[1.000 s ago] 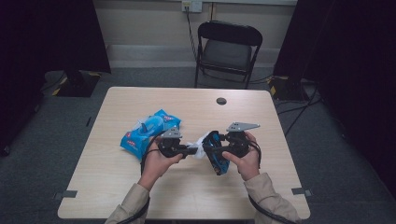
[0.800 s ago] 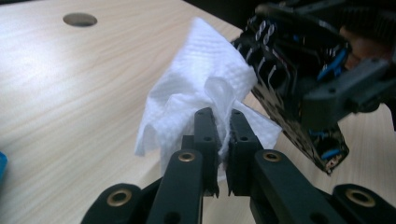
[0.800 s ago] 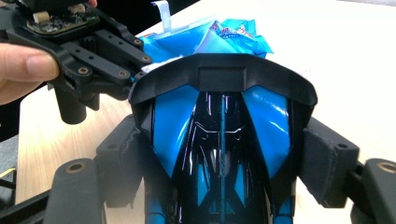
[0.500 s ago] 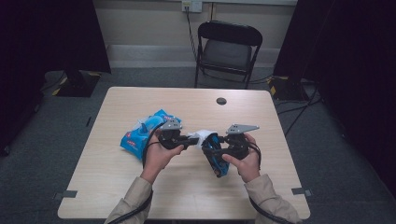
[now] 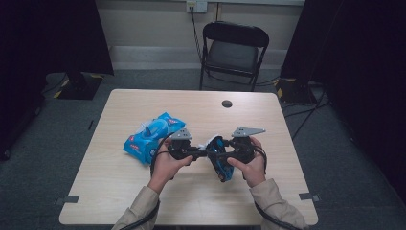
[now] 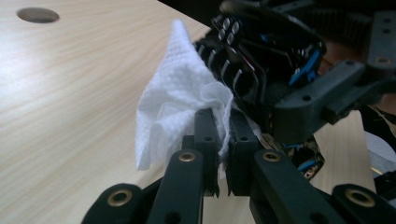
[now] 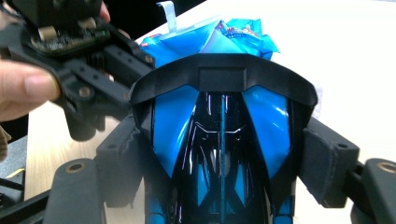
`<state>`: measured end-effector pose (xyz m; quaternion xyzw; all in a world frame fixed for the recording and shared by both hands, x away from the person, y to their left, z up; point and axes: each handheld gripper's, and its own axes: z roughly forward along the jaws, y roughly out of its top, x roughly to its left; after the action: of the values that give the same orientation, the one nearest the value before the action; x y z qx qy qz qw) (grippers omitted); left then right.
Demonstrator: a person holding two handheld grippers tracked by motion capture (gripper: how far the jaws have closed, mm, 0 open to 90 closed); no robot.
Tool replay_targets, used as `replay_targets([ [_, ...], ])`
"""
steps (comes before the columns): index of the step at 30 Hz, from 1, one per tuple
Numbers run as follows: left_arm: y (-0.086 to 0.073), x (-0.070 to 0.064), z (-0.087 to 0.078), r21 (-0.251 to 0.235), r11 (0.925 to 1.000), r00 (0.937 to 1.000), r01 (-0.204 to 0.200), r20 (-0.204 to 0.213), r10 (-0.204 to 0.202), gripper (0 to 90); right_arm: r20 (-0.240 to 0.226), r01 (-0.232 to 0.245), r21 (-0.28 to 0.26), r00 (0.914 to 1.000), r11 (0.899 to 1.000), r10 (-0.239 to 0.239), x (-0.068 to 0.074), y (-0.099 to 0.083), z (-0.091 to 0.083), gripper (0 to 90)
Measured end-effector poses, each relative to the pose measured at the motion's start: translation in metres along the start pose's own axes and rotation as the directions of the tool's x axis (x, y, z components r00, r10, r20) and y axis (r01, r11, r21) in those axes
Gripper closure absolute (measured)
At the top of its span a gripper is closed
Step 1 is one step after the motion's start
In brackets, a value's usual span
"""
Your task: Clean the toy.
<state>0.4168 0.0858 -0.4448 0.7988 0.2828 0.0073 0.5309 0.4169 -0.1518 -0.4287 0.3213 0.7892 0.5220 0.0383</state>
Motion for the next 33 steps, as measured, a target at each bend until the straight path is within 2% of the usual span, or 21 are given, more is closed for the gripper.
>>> replay_targets([
  [17, -0.025, -0.016, 0.024, 0.085, 0.9964, 0.9967, -0.009, 0.081, 0.002, 85.2, 0.007, -0.009, -0.001, 0.9999, 1.000, 0.009, 0.000, 0.000, 0.003, 25.6],
  [24, -0.032, -0.021, 0.029, 0.110, 0.9936, 0.9954, -0.024, 0.095, 0.014, 85.2, 0.015, -0.012, -0.007, 0.9998, 1.000, 0.012, -0.002, 0.001, 0.004, 25.6],
  [25, -0.033, -0.023, 0.030, 0.125, 0.9915, 0.9946, -0.036, 0.101, 0.023, 85.2, 0.014, -0.014, -0.010, 0.9998, 1.000, 0.014, -0.002, 0.001, 0.004, 25.6],
  [28, -0.035, -0.025, 0.031, 0.135, 0.9900, 0.9942, -0.039, 0.105, 0.025, 85.1, 0.015, -0.016, -0.010, 0.9998, 1.000, 0.017, -0.002, 0.002, 0.005, 25.6],
  [29, -0.037, -0.026, 0.032, 0.154, 0.9868, 0.9933, -0.050, 0.111, 0.033, 85.1, 0.014, -0.017, -0.014, 0.9998, 1.000, 0.017, -0.002, 0.003, 0.004, 25.6],
  [32, -0.041, -0.023, 0.030, 0.169, 0.9841, 0.9948, -0.053, 0.094, 0.037, 85.0, 0.017, -0.015, -0.024, 0.9997, 1.000, 0.016, -0.002, 0.004, 0.002, 25.6],
  [33, -0.042, -0.021, 0.028, 0.164, 0.9853, 0.9957, -0.046, 0.087, 0.032, 85.1, 0.013, -0.016, -0.026, 0.9998, 1.000, 0.016, -0.003, 0.004, 0.001, 25.6],
])
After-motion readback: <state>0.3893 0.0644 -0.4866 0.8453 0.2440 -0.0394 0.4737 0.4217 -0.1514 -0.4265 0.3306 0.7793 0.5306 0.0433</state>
